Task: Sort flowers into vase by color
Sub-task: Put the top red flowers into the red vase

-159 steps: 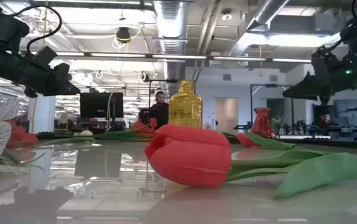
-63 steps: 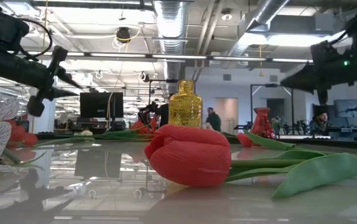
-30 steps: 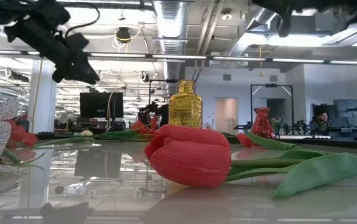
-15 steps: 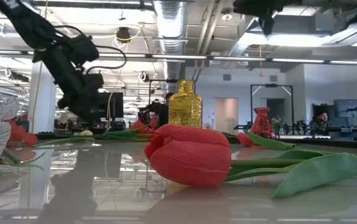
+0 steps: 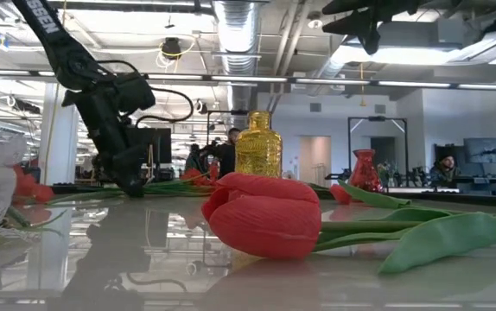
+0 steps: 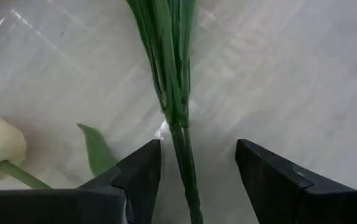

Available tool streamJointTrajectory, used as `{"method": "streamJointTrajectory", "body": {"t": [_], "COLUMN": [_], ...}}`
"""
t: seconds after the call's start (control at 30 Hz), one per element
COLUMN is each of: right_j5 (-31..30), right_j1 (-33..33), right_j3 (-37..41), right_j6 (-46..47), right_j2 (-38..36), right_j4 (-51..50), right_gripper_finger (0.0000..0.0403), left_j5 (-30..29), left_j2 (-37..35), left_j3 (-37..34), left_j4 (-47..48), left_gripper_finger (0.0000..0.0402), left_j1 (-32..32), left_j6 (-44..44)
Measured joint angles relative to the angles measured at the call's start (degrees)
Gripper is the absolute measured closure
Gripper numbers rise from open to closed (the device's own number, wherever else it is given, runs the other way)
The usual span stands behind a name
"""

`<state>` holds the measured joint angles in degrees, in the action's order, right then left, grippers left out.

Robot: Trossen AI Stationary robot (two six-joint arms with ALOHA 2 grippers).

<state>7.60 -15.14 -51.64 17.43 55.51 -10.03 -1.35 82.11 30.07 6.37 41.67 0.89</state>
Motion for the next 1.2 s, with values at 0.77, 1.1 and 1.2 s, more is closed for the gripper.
{"method": "streamJointTrajectory", "body": {"t": [0.77,1.1,1.2], "right_j5": [0.0,-0.7,0.8], "right_j1": [4.0,2.7,1.6], "right_j3": [0.0,-3.1,-6.9], "right_j6": [0.5,-3.8,-3.1], "right_j2": [7.6,22.5,26.0], "right_j4": [10.9,36.9,36.9], "right_gripper_finger": [0.0237,0.0178,0.0158], "left_j5": [28.4,29.0,27.5], "left_j2": [-21.1,-16.1,-14.6], "left_j3": [12.6,12.2,12.2], "left_j4": [-26.6,-44.8,-46.6], "left_gripper_finger": [0.0401,0.0401,0.0401], "left_j1": [-1.1,-11.4,-13.9], "left_j6": [-22.0,-31.4,-32.0]}}
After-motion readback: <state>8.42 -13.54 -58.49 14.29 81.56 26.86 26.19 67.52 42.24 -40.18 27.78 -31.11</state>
